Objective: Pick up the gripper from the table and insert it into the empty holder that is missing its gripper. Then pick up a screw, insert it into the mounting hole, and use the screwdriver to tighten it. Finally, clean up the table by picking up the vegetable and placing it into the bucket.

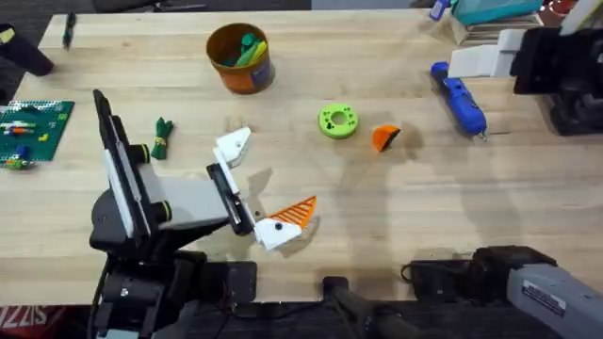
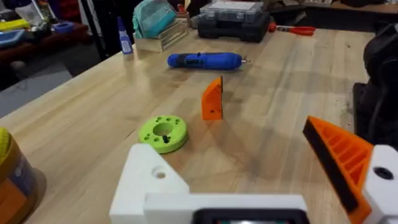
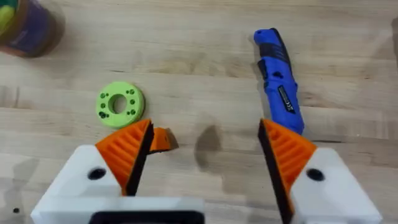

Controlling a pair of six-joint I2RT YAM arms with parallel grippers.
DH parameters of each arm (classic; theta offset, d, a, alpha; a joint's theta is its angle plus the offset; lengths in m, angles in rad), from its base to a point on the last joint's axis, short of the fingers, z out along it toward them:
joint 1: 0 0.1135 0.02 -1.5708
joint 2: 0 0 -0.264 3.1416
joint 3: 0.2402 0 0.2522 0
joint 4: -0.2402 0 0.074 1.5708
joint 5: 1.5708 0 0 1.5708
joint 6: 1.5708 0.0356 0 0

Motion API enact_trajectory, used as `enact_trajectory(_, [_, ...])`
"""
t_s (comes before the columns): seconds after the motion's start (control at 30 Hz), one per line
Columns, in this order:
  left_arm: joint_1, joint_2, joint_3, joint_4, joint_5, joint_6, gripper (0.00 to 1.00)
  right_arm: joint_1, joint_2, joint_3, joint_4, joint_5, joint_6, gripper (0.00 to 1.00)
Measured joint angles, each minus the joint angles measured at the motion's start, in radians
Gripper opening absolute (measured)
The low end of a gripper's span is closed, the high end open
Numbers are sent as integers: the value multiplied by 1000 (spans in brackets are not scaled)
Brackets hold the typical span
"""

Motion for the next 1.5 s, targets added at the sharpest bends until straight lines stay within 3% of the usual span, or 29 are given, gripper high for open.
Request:
enact_trajectory(0.4, [0,0,0,1,-2,-1,985,0,0,0,29,0,0,994])
enact_trajectory(0.7, [0,0,0,1,-2,-54,985,30,19,5,-39,-52,-50,993])
enact_trajectory(0.87, [0,0,0,1,-2,-63,985,160,137,56,-147,-67,-100,993])
enact_trajectory(0.9, [0,0,0,1,-2,-65,985,247,224,101,-189,-71,-138,994])
enact_trajectory(1.1, [0,0,0,1,-2,-68,985,369,361,121,-233,-31,-177,994])
enact_trajectory(1.5, [0,0,0,1,-2,-68,985,386,542,121,-204,53,-188,994])
